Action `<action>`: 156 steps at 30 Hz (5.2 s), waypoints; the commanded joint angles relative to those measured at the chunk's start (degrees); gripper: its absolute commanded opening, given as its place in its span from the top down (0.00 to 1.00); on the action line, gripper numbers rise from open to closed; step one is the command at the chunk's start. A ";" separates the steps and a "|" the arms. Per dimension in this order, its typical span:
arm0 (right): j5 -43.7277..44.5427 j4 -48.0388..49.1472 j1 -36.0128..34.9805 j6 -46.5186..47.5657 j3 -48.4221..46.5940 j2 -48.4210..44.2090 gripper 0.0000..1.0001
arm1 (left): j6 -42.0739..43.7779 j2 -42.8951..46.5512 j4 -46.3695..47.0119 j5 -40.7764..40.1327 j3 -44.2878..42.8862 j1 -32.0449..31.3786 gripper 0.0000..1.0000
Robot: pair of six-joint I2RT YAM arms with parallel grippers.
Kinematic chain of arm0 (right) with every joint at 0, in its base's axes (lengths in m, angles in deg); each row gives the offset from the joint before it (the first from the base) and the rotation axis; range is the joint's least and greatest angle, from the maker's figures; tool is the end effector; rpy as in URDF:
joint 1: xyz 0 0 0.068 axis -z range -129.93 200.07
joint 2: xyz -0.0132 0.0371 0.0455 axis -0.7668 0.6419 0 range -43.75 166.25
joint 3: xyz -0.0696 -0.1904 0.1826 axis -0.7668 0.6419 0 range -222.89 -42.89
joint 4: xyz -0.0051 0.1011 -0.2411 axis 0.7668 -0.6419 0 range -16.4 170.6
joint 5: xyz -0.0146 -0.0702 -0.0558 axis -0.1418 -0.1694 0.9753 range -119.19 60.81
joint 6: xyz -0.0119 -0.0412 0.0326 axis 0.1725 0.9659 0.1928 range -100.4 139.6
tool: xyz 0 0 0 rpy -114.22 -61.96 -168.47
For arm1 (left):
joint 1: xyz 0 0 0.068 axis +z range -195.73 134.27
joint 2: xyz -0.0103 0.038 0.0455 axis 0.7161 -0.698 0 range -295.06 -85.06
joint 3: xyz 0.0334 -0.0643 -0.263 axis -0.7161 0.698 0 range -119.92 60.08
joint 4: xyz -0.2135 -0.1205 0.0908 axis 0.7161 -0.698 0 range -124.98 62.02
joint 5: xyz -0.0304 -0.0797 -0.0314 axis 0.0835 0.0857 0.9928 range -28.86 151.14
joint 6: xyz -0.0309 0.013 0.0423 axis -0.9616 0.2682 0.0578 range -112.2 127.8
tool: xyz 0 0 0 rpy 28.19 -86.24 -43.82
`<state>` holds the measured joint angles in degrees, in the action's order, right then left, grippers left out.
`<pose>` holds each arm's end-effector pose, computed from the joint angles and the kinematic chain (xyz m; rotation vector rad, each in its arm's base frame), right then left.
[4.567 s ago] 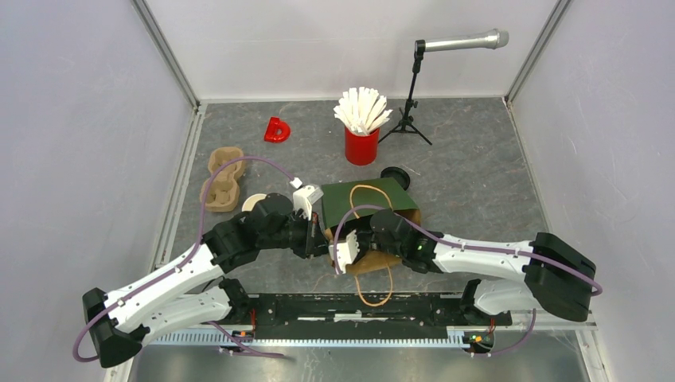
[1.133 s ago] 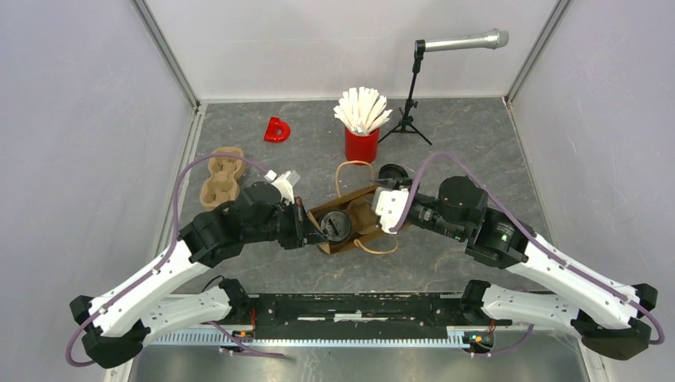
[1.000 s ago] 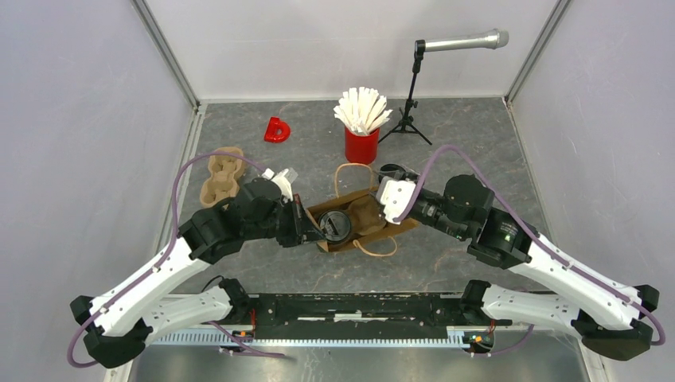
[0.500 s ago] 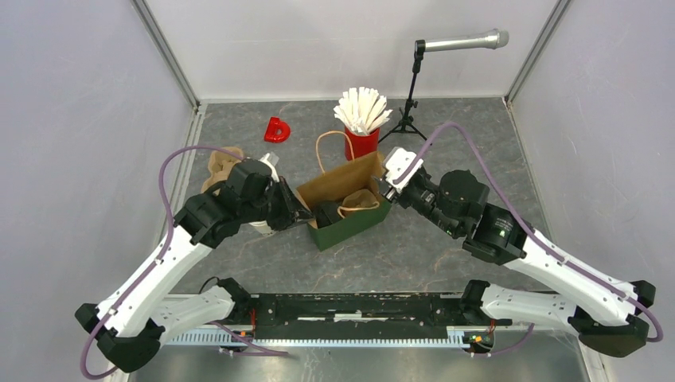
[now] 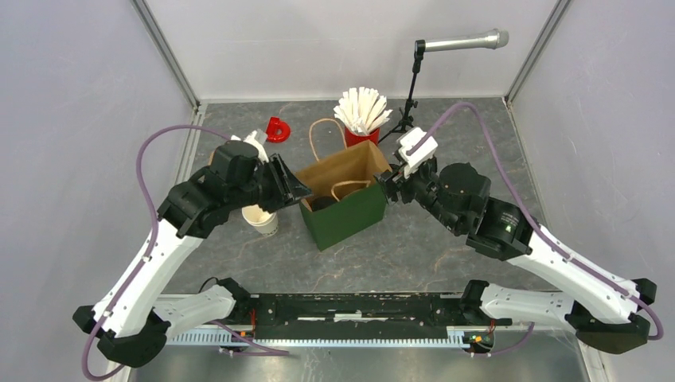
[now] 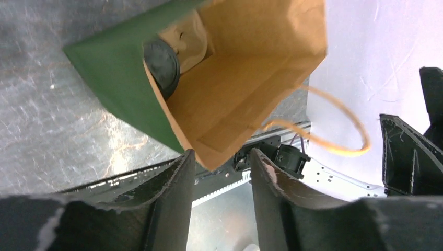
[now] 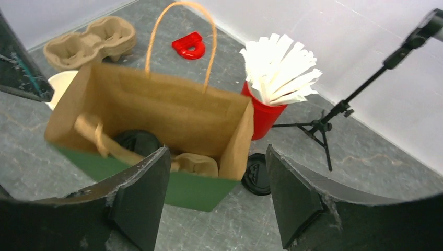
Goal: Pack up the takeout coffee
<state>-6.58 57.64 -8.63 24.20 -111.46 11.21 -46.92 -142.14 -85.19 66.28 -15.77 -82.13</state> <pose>0.1144 0.1620 0.4283 -0.6501 1.6079 0.3556 0.1389 -0.1064 0.4027 -0.3332 2.3950 -0.9098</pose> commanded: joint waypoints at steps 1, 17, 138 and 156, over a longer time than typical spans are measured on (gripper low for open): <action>6.69 -0.89 0.38 -7.19 -6.67 1.89 0.25 | 7.06 -0.53 1.21 -2.82 -5.97 0.37 0.45; -12.47 8.12 29.50 -17.84 -19.86 29.70 0.42 | 23.24 4.50 -1.11 -3.96 -6.45 0.37 0.00; -67.83 -2.48 37.11 -26.23 -20.19 11.63 1.00 | 24.37 11.24 -1.06 -7.04 0.61 0.37 0.00; -68.17 1.85 36.76 -23.82 -8.45 25.28 0.92 | 24.46 10.67 2.04 -7.89 3.08 0.37 0.00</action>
<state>-75.39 61.88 28.22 -3.75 -118.02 35.71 -25.28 -130.43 -86.99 58.64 -12.91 -82.07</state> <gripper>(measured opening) 0.060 0.995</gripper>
